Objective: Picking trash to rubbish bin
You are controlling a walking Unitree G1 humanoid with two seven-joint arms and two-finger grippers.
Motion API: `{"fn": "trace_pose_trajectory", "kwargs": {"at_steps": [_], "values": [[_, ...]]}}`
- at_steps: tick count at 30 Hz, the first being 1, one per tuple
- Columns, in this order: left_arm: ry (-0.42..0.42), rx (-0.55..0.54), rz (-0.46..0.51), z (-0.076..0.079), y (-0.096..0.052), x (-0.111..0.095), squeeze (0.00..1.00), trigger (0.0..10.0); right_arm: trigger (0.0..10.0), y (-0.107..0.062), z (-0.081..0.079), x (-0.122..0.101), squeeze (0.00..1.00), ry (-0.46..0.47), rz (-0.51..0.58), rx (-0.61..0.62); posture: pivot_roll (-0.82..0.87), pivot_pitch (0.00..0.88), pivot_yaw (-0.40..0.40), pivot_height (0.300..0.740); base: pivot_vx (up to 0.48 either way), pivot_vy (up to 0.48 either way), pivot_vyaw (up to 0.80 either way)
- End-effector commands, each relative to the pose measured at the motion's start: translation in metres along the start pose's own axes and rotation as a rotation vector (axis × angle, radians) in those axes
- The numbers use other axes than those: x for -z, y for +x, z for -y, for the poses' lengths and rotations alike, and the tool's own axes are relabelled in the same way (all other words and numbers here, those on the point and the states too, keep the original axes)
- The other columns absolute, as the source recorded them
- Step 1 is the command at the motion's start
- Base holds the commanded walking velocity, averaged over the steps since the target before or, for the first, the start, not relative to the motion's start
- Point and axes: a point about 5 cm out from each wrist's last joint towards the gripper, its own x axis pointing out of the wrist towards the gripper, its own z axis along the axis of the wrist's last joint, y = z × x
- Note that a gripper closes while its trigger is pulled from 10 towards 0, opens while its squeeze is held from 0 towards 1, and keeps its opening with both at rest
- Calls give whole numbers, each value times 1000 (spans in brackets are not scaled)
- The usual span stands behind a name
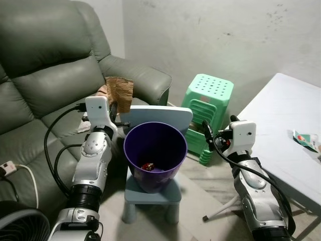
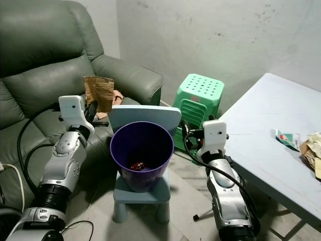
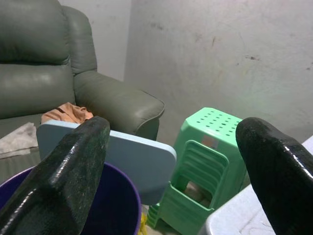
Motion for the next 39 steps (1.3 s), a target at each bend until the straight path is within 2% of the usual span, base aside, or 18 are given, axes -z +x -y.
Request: {"fn": "trace_pose_trajectory", "kwargs": {"at_steps": [1,13,21,30,34,39], "values": [[-19,2,-14,1,2,-1,0,10000,10000,1,6,-7,0,-15,15,16,-66,8,-68,740,0,0,0],[48,50,-62,-11,-5,7,0,10000,10000,-2,12,-15,0,-55,17,29,-69,72,-76,740,0,0,0],[81,111,-67,-18,-4,7,0,10000,10000,-8,12,-23,0,-53,26,15,-82,122,-84,740,0,0,0],[105,228,-51,-12,2,4,0,10000,10000,-16,8,-40,0,-26,65,-41,-106,178,-93,740,0,0,0],[101,283,-44,-7,7,3,0,10000,10000,-25,-1,-54,0,12,93,-138,-128,206,-96,740,0,0,0],[110,322,-63,-4,11,8,0,10000,10000,-37,-8,-55,0,9,60,-211,-157,240,-103,740,0,0,0]]}}
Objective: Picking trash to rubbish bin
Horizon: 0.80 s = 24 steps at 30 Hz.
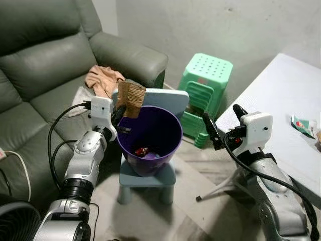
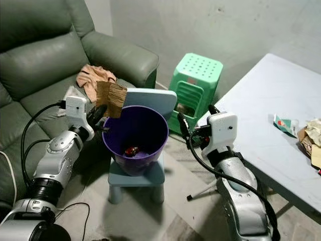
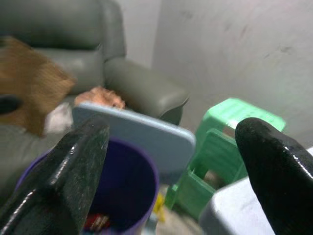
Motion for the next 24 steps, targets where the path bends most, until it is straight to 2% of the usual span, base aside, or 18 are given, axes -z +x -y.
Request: {"fn": "trace_pose_trajectory", "kwargs": {"at_steps": [1,5,6,8,17,24], "values": [[14,31,-1,4,4,-1,0,10000,10000,-5,-4,-3,0,6,-13,-38,-167,251,-108,740,0,0,0],[10,36,-6,5,7,0,0,10000,10000,-11,-6,-3,0,7,-32,-59,-180,266,-112,740,0,0,0],[-2,44,-13,5,11,0,0,10000,10000,-21,-9,-1,0,19,-70,-79,-199,294,-124,740,0,0,0],[-14,43,-16,5,14,0,0,10000,10000,-28,-12,4,0,27,-104,-90,-206,305,-129,740,0,0,0],[-28,13,-17,0,20,-6,0,10000,10000,-48,-19,19,0,61,-202,-102,-228,349,-151,740,0,0,0],[-14,15,-30,-3,22,-8,0,10000,10000,-59,-30,20,0,99,-245,-144,-239,369,-158,740,0,0,0]]}}
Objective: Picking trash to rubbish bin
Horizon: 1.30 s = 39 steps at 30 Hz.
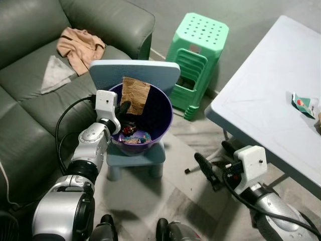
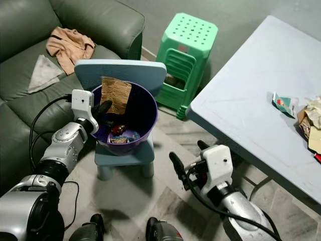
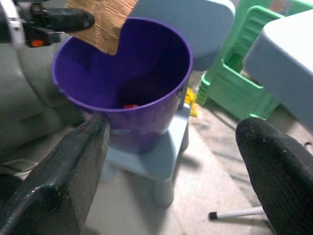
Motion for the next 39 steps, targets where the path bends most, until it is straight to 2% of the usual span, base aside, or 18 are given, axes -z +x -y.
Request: {"fn": "trace_pose_trajectory", "kwargs": {"at_steps": [1,10,19,20,21,22,39], "values": [[10,19,-15,2,1,2,0,10000,10000,-5,-5,1,0,8,-23,-27,-239,369,-158,740,0,0,0],[19,42,-13,2,3,-1,0,10000,10000,-12,-18,3,0,35,-55,-83,-250,375,-162,740,0,0,0],[-10,69,-8,6,4,-1,0,10000,10000,-18,-19,2,0,44,-67,-78,-261,374,-163,740,0,0,0],[-13,73,-6,6,5,-1,635,10000,10000,-18,-19,2,0,44,-68,-77,-262,374,-163,740,0,0,0],[-14,75,-4,7,5,-2,635,10000,10000,-19,-19,2,0,45,-69,-77,-262,374,-163,740,0,0,0],[-16,77,-3,7,5,-2,1000,10000,10000,-19,-19,1,0,45,-70,-77,-263,373,-163,740,0,0,0],[-24,77,17,2,6,-9,1000,10000,10000,-20,-19,0,0,52,-77,-74,-259,386,-166,740,0,0,0]]}}
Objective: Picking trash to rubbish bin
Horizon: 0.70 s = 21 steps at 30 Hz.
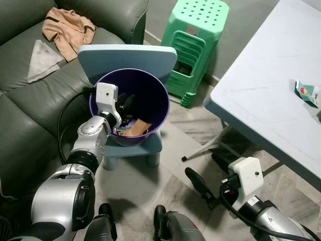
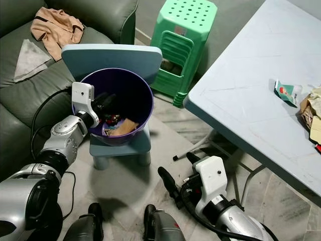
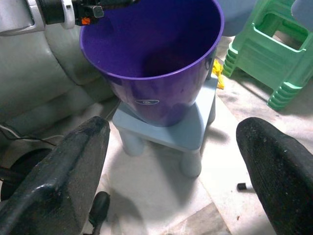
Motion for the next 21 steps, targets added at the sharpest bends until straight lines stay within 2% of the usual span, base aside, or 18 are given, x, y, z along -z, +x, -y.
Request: {"fn": "trace_pose_trajectory", "kwargs": {"at_steps": [1,9,21], "values": [[-2,16,-23,2,0,4,1000,10000,10000,-5,1,1,0,0,-17,14,-259,386,-166,740,0,0,0],[-4,17,-17,1,-1,5,1000,10000,10000,-2,3,1,0,3,-11,17,-243,380,-160,740,0,0,0],[-18,23,88,-2,-3,-8,1000,10000,10000,18,12,-6,0,-5,57,29,-183,336,-130,740,0,0,0]]}}
